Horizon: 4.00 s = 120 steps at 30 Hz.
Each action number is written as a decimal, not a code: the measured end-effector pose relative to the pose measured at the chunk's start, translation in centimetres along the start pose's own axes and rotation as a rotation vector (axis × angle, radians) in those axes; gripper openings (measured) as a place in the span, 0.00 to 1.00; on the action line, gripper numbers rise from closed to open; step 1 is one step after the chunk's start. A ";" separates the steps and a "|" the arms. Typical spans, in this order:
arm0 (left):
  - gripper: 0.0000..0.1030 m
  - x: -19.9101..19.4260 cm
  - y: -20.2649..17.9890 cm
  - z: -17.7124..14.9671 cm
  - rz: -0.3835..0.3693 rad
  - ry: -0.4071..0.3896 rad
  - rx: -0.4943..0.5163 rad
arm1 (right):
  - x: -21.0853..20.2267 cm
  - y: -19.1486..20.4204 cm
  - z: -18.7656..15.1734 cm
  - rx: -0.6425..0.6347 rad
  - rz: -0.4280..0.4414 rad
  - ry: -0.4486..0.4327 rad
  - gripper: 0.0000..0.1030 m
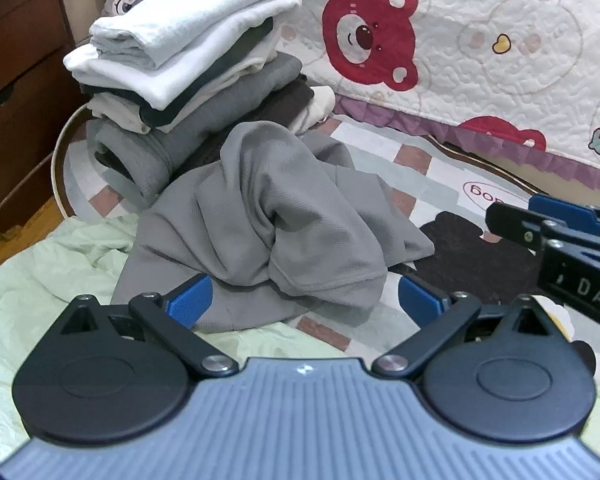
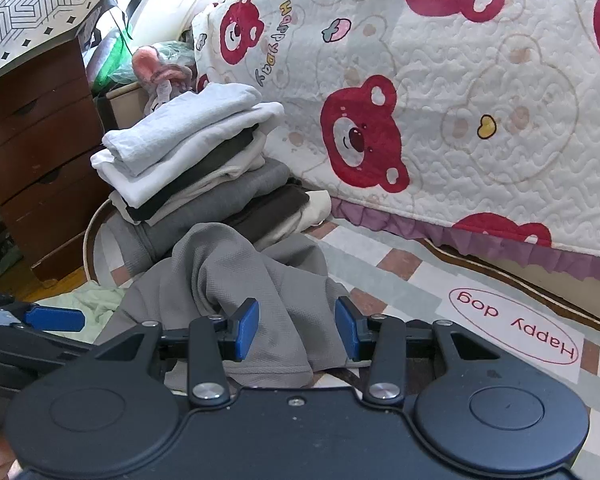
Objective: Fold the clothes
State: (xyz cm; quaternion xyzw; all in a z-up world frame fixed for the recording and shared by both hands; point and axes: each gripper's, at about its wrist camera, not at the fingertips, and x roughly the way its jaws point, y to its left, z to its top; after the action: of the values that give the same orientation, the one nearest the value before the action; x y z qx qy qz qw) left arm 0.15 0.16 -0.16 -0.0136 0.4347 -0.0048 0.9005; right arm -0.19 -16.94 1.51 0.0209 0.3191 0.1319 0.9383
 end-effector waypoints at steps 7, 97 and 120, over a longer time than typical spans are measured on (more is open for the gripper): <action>0.97 0.7 0.5 0.1 -0.007 0.025 -0.015 | 0.2 -0.1 -0.1 -0.002 0.002 0.000 0.47; 0.60 20.2 8.2 1.7 -0.004 0.238 0.017 | 22.0 2.1 -5.2 -0.147 0.190 0.284 0.77; 0.07 11.9 4.1 2.4 -0.267 -0.147 0.109 | 3.1 -4.6 -1.6 -0.026 -0.195 -0.107 0.06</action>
State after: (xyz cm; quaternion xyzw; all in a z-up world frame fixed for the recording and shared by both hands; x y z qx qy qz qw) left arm 9.44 4.07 -8.05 -0.0229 0.3610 -0.1469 0.9207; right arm 2.28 -20.59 -2.23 -0.0153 0.2672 0.0429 0.9626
